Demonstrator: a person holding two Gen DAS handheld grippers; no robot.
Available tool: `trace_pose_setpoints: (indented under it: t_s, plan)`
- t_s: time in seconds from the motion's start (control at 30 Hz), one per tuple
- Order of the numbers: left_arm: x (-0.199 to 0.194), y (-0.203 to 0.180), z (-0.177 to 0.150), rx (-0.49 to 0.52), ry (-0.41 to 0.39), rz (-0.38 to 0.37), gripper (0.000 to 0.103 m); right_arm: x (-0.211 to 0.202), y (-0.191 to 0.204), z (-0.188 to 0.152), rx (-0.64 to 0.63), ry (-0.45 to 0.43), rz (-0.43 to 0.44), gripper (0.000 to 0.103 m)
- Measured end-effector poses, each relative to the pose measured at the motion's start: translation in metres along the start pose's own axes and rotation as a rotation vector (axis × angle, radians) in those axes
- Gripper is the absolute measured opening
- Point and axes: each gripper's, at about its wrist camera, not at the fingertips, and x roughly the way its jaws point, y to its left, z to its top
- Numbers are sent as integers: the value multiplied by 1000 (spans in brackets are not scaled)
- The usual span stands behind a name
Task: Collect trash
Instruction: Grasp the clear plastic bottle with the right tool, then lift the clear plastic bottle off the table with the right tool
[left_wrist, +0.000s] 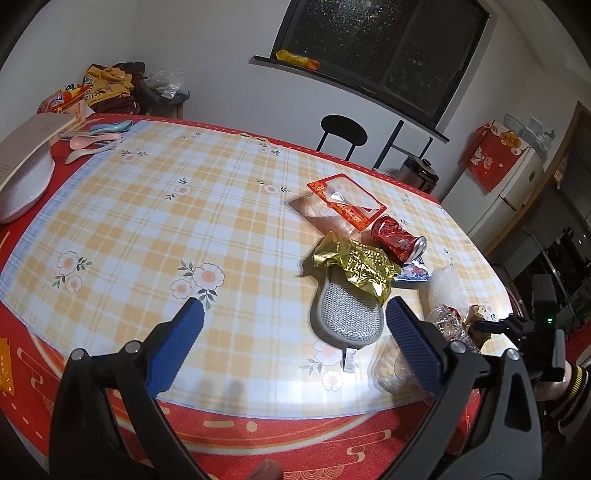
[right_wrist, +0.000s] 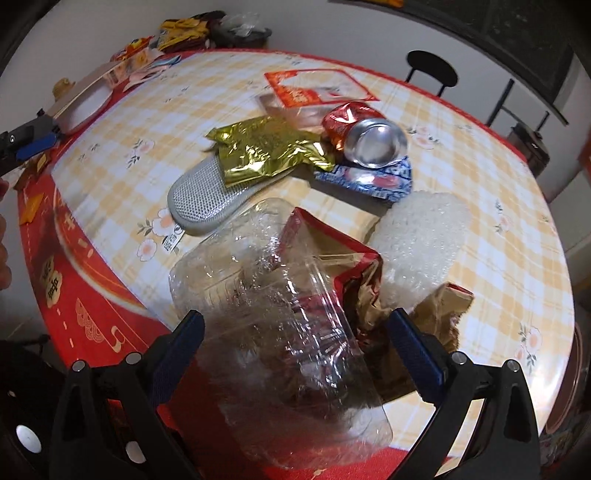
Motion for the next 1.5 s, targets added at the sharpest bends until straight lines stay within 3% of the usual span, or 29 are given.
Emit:
trace_pose_setpoints:
  t_s: [0.4, 0.47, 0.63, 0.83, 1.03, 1.27, 1.5]
  plan:
    - [10, -11, -3, 36, 33, -3, 97, 12, -4, 4, -54, 43, 22, 97]
    - [12, -14, -3, 40, 36, -8, 97, 9, -5, 4, -48, 37, 19, 90]
    - [16, -21, 0, 54, 42, -22, 97, -2, -19, 4, 23, 28, 68, 59]
    - [24, -29, -2, 74, 63, -41, 97, -24, -29, 2, 119, -39, 102, 38]
    - [29, -36, -2, 82, 73, -59, 97, -54, -31, 1, 195, -130, 118, 36]
    - [29, -44, -1, 101, 67, -72, 97, -76, -32, 9, 220, -201, 12, 35]
    - [28, -40, 0, 88, 59, -72, 97, -87, -47, 11, 328, -207, -71, 35]
